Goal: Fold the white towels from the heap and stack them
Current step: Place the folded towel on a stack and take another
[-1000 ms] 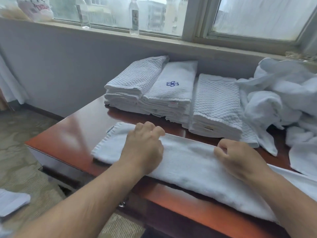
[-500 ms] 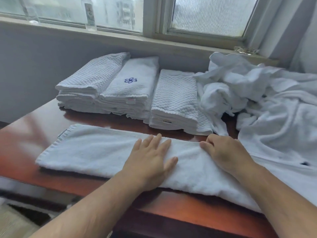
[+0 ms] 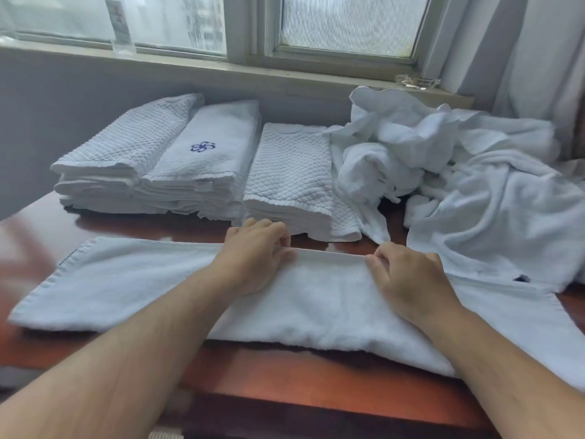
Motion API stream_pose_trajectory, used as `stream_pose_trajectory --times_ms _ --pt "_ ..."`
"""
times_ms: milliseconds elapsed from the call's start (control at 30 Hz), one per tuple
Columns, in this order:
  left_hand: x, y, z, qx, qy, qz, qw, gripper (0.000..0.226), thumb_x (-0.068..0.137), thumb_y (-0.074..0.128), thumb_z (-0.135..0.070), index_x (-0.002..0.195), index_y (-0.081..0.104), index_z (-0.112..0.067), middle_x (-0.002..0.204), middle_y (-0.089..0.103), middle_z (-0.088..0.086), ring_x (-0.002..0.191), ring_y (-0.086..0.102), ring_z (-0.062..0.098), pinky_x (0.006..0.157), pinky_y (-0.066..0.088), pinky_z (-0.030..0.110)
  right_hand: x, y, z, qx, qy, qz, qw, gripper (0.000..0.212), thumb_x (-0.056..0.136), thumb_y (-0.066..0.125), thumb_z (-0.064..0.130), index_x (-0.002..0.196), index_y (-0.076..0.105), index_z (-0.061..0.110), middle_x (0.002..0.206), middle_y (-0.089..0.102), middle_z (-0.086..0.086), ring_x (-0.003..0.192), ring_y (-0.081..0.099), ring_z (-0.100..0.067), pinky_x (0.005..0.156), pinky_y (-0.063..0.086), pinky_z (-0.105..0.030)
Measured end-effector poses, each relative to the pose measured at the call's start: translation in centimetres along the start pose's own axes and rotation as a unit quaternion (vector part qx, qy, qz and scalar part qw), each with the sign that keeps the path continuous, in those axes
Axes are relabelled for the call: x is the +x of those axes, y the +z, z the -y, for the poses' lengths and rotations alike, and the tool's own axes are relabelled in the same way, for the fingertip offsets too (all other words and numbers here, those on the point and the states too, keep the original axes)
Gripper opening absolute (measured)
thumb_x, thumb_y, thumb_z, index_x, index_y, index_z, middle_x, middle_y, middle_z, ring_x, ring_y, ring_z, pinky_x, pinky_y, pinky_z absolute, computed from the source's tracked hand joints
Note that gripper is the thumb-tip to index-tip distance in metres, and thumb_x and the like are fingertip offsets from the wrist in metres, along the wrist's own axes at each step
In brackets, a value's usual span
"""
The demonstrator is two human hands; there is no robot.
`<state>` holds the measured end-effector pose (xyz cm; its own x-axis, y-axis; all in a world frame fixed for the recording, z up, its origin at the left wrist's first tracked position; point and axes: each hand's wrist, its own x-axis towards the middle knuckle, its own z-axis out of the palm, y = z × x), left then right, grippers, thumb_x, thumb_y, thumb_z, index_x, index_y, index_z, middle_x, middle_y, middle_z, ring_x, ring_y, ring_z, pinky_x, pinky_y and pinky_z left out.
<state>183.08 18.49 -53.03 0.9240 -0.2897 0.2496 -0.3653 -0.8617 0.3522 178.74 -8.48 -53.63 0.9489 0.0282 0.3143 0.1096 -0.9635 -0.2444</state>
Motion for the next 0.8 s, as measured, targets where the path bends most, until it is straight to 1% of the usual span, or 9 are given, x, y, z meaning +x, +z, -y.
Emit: stream_pose_trajectory --times_ms 133,200,267,333,400,433,500,567,800 --pt "0.0 -0.1 -1.2 0.031 -0.027 -0.03 0.999 0.016 0.093 0.061 -0.05 0.094 0.052 -0.037 0.102 0.053 -0.015 0.11 0.046 0.016 0.093 0.033 0.037 -0.6 -0.1 0.2 -0.03 0.013 -0.037 0.999 0.021 0.094 0.059 0.046 0.09 0.058 0.026 0.086 0.058 0.009 0.087 0.055 -0.019 0.082 0.035 -0.038" --pt "-0.6 0.1 -2.8 -0.001 -0.031 -0.067 0.997 0.016 0.094 0.062 -0.045 0.102 0.058 -0.032 0.108 0.058 -0.012 0.111 0.047 0.017 0.093 0.037 0.036 -1.4 -0.6 0.5 -0.049 0.018 -0.083 0.995 0.018 0.087 0.071 0.036 0.093 0.064 0.021 0.093 0.058 0.001 0.092 0.053 -0.026 0.079 0.035 -0.038" --pt "-1.6 0.8 -4.6 -0.022 0.0 -0.069 0.997 0.015 0.097 0.056 -0.041 0.107 0.061 -0.031 0.111 0.059 -0.011 0.11 0.047 0.018 0.091 0.038 0.035 -2.5 -1.4 0.6 -0.046 0.016 -0.112 0.993 0.013 0.083 0.074 0.023 0.093 0.068 0.017 0.095 0.061 -0.002 0.093 0.055 -0.03 0.078 0.036 -0.039" --pt "-2.8 1.7 -6.3 -0.007 0.032 -0.026 0.999 0.024 0.1 0.046 -0.044 0.117 0.061 -0.035 0.122 0.056 -0.011 0.115 0.044 0.018 0.098 0.037 0.034 -3.8 -2.1 0.1 -0.044 0.04 -0.078 0.995 0.014 0.089 0.064 0.027 0.098 0.07 0.017 0.102 0.064 -0.002 0.1 0.058 -0.029 0.082 0.038 -0.039" --pt "-3.6 2.5 -7.6 0.014 0.04 0.029 0.999 0.041 0.101 0.033 -0.052 0.135 0.051 -0.038 0.143 0.046 -0.009 0.13 0.036 0.019 0.11 0.028 0.034 -5.2 -2.7 -0.9 -0.058 0.101 0.014 0.993 0.038 0.096 0.042 0.043 0.114 0.067 0.02 0.124 0.062 -0.002 0.12 0.054 -0.028 0.096 0.039 -0.042" --pt "-3.9 2.9 -8.1 0.026 0.039 0.058 0.997 0.05 0.1 0.027 -0.057 0.144 0.042 -0.039 0.154 0.036 -0.008 0.141 0.028 0.019 0.116 0.02 0.035 -5.8 -2.9 -1.6 -0.065 0.137 0.069 0.986 0.052 0.097 0.03 0.051 0.129 0.06 0.023 0.143 0.052 -0.003 0.136 0.043 -0.029 0.107 0.033 -0.044" --pt "-4.2 3.6 -8.6 0.053 0.042 0.113 0.991 0.066 0.095 0.014 -0.066 0.155 0.02 -0.04 0.168 0.009 -0.005 0.153 0.004 0.018 0.122 0.004 0.038 -6.7 -3.3 -3.4 -0.059 0.184 0.16 0.968 0.072 0.097 0.014 0.062 0.159 0.025 0.027 0.169 0.01 -0.001 0.156 0.005 -0.028 0.123 0.007 -0.048" --pt "-4.4 3.8 -8.5 0.066 0.05 0.137 0.987 0.078 0.088 0.004 -0.072 0.159 0.006 -0.04 0.169 -0.005 -0.004 0.154 -0.01 0.015 0.124 -0.004 0.039 -6.9 -3.5 -5.1 -0.057 0.188 0.181 0.964 0.077 0.095 0.009 0.066 0.162 0.002 0.029 0.17 -0.011 0.005 0.156 -0.014 -0.023 0.124 -0.006 -0.049" --pt "-4.7 3.9 -8.0 0.074 0.07 0.15 0.983 0.082 0.084 0.003 -0.077 0.158 -0.002 -0.043 0.167 -0.012 -0.012 0.152 -0.017 0.007 0.124 -0.01 0.035 -6.6 -3.6 -8.9 -0.079 0.179 0.175 0.965 0.076 0.094 0.01 0.068 0.162 0.0 0.034 0.169 -0.016 0.01 0.155 -0.015 -0.019 0.125 -0.005 -0.048"
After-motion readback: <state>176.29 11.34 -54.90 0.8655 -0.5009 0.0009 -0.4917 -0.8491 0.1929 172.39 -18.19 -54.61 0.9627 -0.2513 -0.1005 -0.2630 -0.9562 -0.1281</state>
